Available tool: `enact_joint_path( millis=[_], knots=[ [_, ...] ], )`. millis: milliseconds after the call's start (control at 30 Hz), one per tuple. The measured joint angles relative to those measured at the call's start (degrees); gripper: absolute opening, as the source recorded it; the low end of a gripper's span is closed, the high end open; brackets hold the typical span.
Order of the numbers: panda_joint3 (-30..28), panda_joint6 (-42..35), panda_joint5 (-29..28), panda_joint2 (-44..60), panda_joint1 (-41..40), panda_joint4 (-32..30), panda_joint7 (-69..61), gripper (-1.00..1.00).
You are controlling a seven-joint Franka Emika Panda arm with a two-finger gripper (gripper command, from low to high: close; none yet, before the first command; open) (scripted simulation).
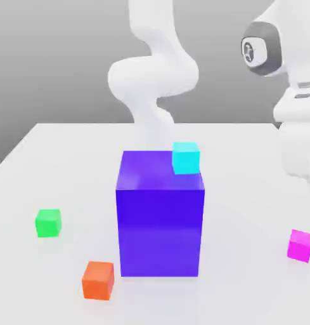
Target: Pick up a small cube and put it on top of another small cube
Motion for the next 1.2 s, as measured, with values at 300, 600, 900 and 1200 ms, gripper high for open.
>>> enact_joint_path(
  millis=[300,600,900,1200],
  knots=[
    [0.63,7.33,-13.87,12.85,8.24,-3.84,5.6,0.0],
    [-3.27,16.78,-21.32,25.57,12.91,-2.45,10.12,-1.0],
    [-1.77,11.75,-19.93,19.19,11.78,-3.73,9.03,-1.0],
    [-6.37,7.87,-15.21,10.45,4.67,-4.37,9.63,-1.0]
  ],
)
